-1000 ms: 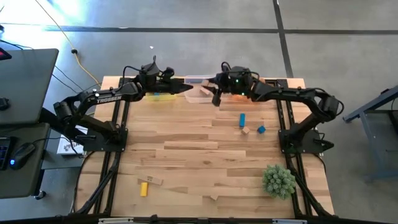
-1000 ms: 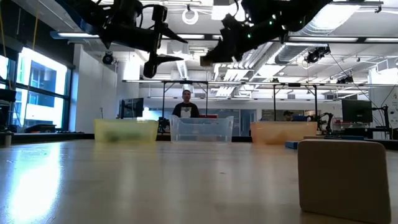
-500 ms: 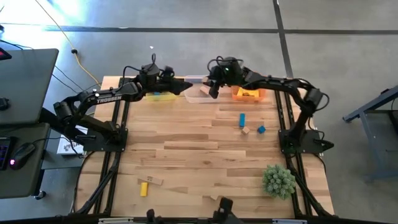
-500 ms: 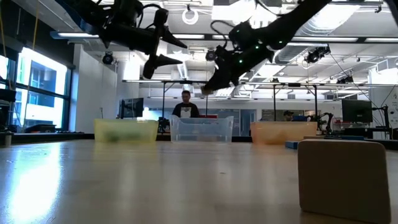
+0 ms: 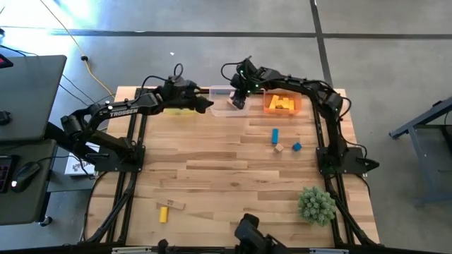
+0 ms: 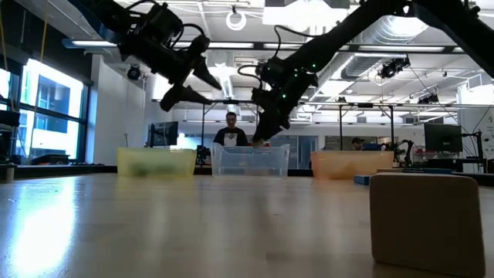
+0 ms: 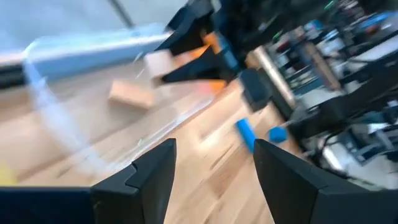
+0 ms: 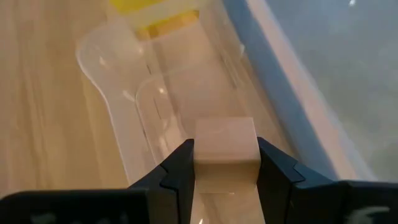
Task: Sort & place blocks by color
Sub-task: Put the light brown block into the transparent bin, then put the blue block into the yellow bin
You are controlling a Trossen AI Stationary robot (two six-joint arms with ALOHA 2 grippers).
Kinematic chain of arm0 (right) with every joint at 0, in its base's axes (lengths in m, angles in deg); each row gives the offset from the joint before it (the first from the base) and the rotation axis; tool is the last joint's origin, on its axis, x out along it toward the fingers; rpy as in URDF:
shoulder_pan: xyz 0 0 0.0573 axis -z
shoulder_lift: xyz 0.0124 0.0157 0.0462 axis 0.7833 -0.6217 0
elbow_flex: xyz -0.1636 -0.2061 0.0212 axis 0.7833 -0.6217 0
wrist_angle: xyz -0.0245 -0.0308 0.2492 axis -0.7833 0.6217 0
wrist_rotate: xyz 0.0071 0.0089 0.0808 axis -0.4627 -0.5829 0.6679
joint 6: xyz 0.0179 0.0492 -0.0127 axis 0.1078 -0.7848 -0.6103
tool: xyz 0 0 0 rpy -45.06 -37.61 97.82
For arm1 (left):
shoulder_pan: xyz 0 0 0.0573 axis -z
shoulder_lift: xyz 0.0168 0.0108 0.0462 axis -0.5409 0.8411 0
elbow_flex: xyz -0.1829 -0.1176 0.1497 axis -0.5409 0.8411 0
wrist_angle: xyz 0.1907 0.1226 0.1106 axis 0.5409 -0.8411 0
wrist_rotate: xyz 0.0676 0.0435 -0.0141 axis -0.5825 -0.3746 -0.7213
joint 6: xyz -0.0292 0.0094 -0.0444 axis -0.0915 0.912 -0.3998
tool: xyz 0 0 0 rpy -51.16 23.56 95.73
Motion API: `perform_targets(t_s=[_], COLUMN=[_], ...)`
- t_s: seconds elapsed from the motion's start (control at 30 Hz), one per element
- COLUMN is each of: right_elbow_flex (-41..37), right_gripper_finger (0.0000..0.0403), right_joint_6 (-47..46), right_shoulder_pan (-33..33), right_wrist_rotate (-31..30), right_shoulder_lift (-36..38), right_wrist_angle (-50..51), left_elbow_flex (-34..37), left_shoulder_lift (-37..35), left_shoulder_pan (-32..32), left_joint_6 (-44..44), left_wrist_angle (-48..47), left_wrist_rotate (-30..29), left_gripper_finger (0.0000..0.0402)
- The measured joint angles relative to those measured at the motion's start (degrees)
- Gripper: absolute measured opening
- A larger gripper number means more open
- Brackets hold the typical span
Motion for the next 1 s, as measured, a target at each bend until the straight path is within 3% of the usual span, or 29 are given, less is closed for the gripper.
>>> perform_targets(t_s=[0.63,0.87,1.0], right_elbow_flex=[0.12,0.12,0.12], right_gripper_finger=[0.0109,0.0167,0.0181], right_joint_6=[1.05,1.12,1.12], right_shoulder_pan=[0.03,-0.12,-0.12], right_wrist_rotate=[-3.87,-5.34,-5.38], right_shoulder_lift=[-3.58,-3.58,-3.19], right_wrist_angle=[1.77,2.15,2.19], left_elbow_flex=[0.00,0.00,0.00], left_shoulder_lift=[0.00,0.00,0.00], left_shoulder_pan=[4.02,6.85,7.84], left_joint_6=[-0.07,-0.07,-0.05], left_wrist_angle=[-16.95,-20.08,-21.75], left_wrist_rotate=[-3.31,-5.35,-6.57], left_gripper_finger=[0.0204,0.0204,0.0204])
